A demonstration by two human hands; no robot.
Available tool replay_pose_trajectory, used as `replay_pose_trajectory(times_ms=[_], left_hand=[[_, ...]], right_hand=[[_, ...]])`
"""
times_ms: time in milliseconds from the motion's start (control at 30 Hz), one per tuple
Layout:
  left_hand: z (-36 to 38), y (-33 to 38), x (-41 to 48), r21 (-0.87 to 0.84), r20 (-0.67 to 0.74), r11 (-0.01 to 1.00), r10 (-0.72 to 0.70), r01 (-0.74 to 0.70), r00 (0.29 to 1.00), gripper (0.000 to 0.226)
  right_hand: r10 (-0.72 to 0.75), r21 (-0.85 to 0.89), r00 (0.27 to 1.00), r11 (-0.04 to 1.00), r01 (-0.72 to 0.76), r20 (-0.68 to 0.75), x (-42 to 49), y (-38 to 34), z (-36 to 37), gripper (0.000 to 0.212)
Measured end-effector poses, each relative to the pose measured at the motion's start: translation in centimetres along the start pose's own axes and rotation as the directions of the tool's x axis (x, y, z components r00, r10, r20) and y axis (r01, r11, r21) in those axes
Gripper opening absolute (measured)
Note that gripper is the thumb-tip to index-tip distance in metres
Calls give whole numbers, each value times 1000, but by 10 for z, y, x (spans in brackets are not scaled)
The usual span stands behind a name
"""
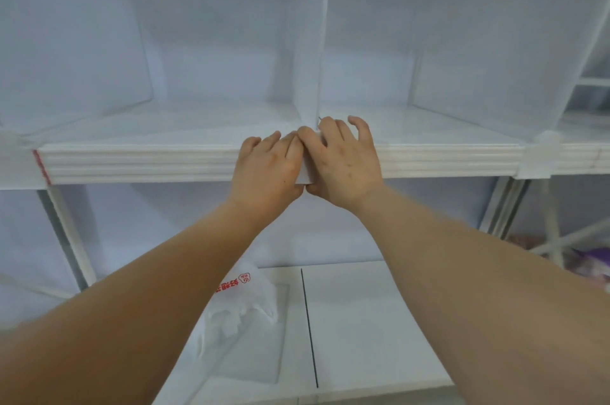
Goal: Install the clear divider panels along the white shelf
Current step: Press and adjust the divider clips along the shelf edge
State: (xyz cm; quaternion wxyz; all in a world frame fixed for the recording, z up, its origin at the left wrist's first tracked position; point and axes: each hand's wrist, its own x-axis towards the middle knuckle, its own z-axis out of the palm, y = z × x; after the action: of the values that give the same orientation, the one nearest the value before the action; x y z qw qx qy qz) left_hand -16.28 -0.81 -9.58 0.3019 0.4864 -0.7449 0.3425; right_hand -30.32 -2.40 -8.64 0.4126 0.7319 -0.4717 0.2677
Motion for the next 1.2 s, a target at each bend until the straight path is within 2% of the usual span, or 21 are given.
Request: replay_pose_trajectory(times_ms=[133,233,400,533,633,700,767,833,933,1067,1200], left_hand=[[2,9,2,-3,-39,1000,-25,25,999,63],[6,8,1,8,-92,999,-40,41,995,64],[9,7,-1,62,-77,996,-53,58,996,70],[10,9,0,87,-75,993,-70,77,995,64],[6,12,1,37,7,996,-80,80,997,65],[5,12,2,-20,69,995,-97,99,993,65],[3,13,1,-35,80,993,-113,116,990,64],[3,13,2,-33,71,991,-125,128,990,65],[6,13,0,-60,61,985,-156,160,986,60],[12,18,-3,-102,-22,976,-198,195,980,51],[12,16,-7,-123,-39,982,-151,146,988,69]], right_hand=[[26,36,999,999,-27,20,-3,9,-2,80],[50,129,997,990,-57,55,-2,9,-2,80],[12,208,997,978,-28,79,-11,23,2,102],[105,255,992,960,-118,66,-22,28,-1,106],[157,382,961,893,-236,228,-22,27,-8,114],[173,414,943,865,-284,285,-25,30,-13,101],[160,373,950,892,-255,267,-30,33,-18,81],[141,338,961,916,-217,237,-35,35,-19,69],[209,335,959,904,-264,192,-41,27,-13,65],[334,367,938,864,-346,96,-45,9,-6,61],[348,357,934,866,-351,73,-45,8,-5,57]])
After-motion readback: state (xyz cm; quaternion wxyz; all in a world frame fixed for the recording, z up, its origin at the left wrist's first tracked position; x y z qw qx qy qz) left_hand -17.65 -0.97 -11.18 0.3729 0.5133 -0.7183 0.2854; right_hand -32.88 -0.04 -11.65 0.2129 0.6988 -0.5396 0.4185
